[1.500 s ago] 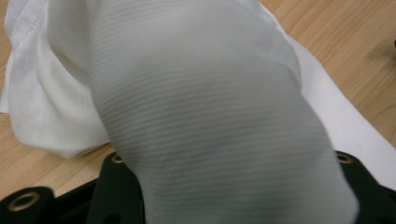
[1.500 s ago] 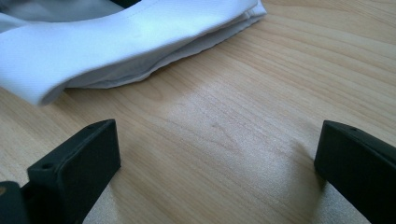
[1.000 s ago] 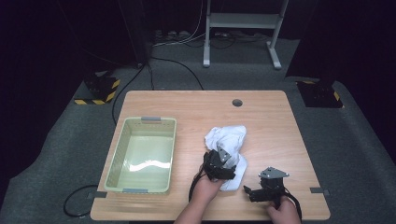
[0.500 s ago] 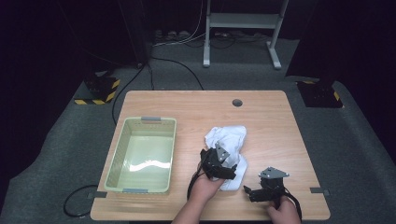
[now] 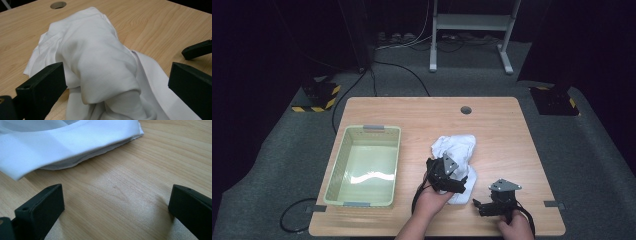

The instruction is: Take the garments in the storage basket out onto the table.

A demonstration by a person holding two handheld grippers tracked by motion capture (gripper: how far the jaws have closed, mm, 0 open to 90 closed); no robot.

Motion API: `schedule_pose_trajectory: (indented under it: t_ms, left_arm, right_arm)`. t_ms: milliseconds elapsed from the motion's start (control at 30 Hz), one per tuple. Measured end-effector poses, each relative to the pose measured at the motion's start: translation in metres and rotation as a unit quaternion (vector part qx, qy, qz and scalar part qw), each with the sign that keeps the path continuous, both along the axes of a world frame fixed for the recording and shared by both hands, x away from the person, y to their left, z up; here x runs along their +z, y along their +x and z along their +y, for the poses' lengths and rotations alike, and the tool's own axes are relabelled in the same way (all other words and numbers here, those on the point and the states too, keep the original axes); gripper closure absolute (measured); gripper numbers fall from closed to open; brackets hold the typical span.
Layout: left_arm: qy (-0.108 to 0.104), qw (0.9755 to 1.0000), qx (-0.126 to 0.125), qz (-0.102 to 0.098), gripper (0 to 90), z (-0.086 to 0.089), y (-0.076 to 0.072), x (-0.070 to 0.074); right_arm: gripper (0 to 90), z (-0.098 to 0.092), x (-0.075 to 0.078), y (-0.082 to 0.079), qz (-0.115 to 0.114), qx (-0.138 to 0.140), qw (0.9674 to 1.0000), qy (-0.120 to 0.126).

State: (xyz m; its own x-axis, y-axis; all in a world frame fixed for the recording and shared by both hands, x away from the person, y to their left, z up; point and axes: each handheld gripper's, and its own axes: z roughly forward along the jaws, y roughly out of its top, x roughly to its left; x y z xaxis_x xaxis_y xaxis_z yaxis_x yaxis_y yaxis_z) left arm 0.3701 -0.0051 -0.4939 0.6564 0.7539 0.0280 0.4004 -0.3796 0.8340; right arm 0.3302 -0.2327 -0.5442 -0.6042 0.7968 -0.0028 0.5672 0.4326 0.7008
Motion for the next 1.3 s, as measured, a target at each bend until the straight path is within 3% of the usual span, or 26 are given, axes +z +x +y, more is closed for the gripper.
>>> schedule_pose_trajectory:
  t_ms: [400, 767, 1000, 1300]
  left_arm:
    - [-0.018, 0.9997, -0.005, -0.015, 1.8, 0.007, -0.004, 0.011]
    - [-0.038, 0.9992, -0.009, -0.012, 1.8, 0.014, -0.011, 0.019]
    - [-0.037, 0.9991, -0.019, -0.009, 1.8, 0.018, -0.015, 0.021]
    - [-0.041, 0.9989, -0.015, -0.017, 1.8, 0.025, -0.023, 0.025]
  right_arm:
    - [0.0, 0.0, 0.0, 0.0, 0.0, 0.0, 1.0, 0.0]
    - [0.0, 0.0, 0.0, 0.0, 0.0, 0.0, 1.0, 0.0]
    - [0.0, 0.0, 0.0, 0.0, 0.0, 0.0, 1.0, 0.0]
    - [0.0, 0.0, 0.0, 0.0, 0.0, 0.0, 1.0, 0.0]
